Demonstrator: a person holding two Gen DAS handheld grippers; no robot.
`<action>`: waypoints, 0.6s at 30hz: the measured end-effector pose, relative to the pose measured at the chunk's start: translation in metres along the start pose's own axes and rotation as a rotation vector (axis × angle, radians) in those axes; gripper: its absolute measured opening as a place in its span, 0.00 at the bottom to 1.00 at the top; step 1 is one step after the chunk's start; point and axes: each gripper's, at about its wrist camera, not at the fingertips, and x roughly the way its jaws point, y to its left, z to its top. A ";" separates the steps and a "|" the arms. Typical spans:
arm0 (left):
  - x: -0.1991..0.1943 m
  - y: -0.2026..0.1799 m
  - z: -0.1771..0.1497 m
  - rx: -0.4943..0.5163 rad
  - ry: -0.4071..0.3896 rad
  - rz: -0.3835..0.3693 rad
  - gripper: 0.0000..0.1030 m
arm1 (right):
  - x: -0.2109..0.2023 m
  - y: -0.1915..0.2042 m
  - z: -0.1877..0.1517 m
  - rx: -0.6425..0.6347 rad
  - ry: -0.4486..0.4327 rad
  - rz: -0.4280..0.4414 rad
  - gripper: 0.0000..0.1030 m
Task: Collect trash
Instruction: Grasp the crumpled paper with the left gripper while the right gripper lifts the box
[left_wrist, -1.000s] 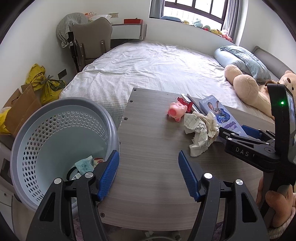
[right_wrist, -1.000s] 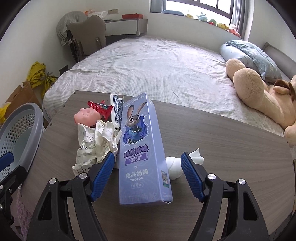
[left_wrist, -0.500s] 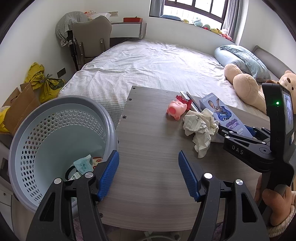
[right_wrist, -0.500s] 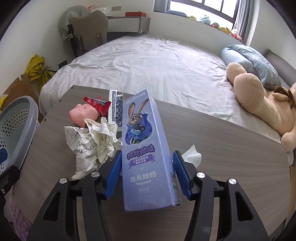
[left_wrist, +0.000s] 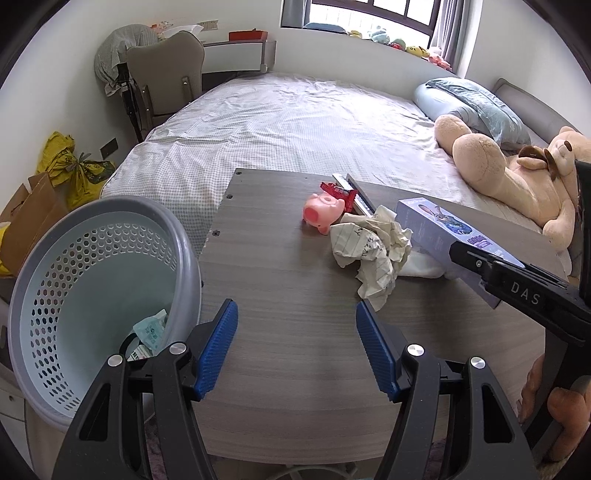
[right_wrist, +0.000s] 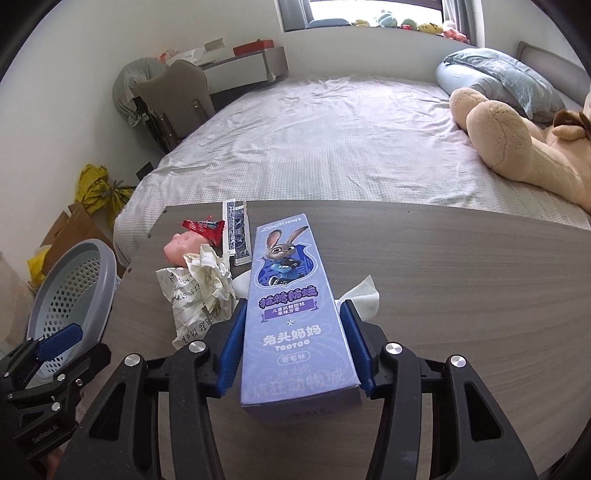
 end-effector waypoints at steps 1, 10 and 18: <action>0.000 -0.002 0.001 0.004 0.001 -0.003 0.62 | -0.002 -0.003 -0.001 0.007 -0.001 0.004 0.47; 0.002 -0.025 0.004 0.041 0.008 -0.013 0.62 | -0.012 -0.026 -0.023 0.044 0.023 0.021 0.46; 0.003 -0.030 0.001 0.056 0.016 -0.008 0.62 | -0.007 -0.036 -0.033 0.067 0.043 0.036 0.47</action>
